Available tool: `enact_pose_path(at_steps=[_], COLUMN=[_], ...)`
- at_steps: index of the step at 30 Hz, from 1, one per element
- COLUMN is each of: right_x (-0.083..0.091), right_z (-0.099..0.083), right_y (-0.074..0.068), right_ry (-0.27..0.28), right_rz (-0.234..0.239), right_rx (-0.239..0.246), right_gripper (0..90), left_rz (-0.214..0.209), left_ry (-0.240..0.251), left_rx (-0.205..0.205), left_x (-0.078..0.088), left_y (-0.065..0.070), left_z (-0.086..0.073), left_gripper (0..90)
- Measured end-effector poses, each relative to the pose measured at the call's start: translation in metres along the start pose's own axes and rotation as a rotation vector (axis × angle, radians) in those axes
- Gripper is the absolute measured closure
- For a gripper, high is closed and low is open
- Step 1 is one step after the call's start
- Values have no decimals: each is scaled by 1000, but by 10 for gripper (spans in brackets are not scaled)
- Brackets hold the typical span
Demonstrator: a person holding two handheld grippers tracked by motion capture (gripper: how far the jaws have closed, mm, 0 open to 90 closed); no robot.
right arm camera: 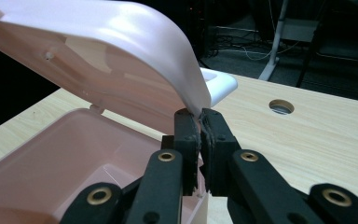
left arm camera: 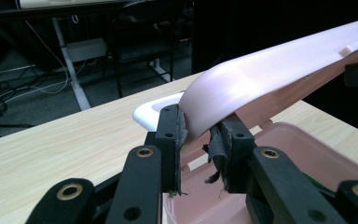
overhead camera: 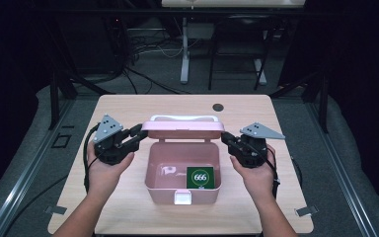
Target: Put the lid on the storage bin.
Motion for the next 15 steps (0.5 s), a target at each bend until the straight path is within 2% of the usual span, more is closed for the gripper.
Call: enact_pose_path(at_steps=[8, 15], right_x=[0, 1], right_z=[-4, -8], right_y=[2, 9], right_ry=[-11, -22], right_rz=[0, -16], right_rx=[-6, -4], right_gripper=[863, 857], left_rz=[2, -3], left_ry=[-5, -10], left_rx=[-1, -2], left_x=[-1, -1], left_y=[-2, -2], left_z=[2, 2], left_gripper=[742, 742])
Point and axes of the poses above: each handheld gripper's, and its own axes: x roughly backward along the jaws, z roughly out of its top, y roughly to its right, the point moved 7 cm from there along -x, roughly forward along the jaws, and after that the axes turned 9 degrees about -z, right-handed, at the moved point
